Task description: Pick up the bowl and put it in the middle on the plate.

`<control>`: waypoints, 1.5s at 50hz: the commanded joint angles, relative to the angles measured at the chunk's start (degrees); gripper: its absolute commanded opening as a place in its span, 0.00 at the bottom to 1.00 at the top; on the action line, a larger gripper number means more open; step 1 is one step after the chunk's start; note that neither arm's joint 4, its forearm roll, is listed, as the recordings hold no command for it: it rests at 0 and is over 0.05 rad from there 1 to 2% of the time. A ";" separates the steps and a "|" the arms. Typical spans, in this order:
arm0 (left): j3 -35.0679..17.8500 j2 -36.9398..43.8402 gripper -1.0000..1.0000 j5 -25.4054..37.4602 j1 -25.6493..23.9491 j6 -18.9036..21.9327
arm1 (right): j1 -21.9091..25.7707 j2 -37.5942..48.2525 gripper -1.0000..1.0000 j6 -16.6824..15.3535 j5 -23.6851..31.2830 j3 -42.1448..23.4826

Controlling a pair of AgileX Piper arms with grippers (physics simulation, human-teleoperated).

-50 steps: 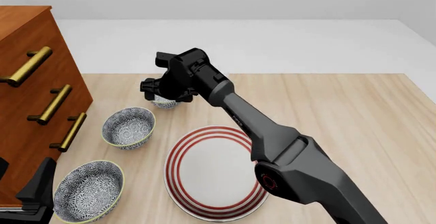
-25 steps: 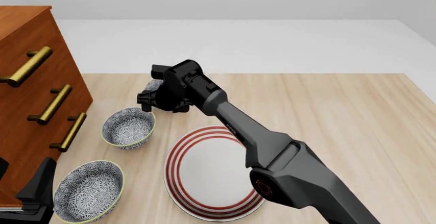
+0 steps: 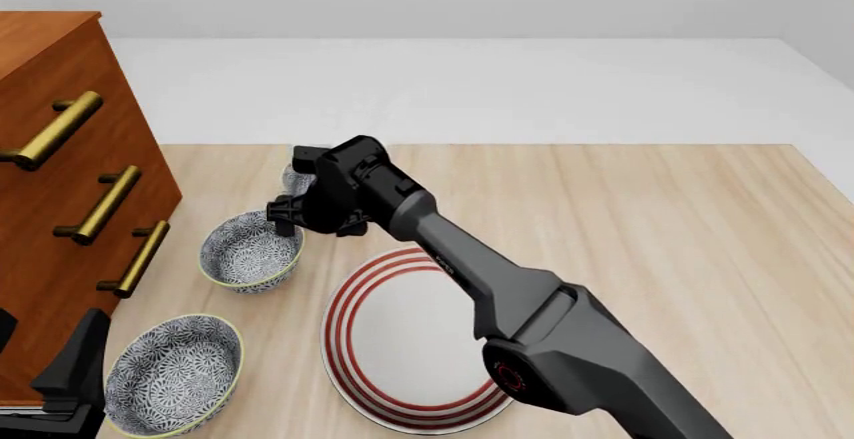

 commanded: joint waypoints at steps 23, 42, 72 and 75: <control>0.00 0.00 1.00 0.00 0.00 0.00 | 1.34 3.11 1.00 -0.39 -0.39 -0.03; 0.00 0.00 1.00 0.00 0.00 0.00 | 2.32 2.21 0.00 -1.43 -0.21 0.15; 0.00 0.00 1.00 0.00 0.00 0.00 | -7.57 -55.91 0.00 -7.17 -34.90 80.75; 0.00 0.00 1.00 0.00 0.00 0.00 | -10.14 -60.20 0.00 -8.71 -35.97 85.87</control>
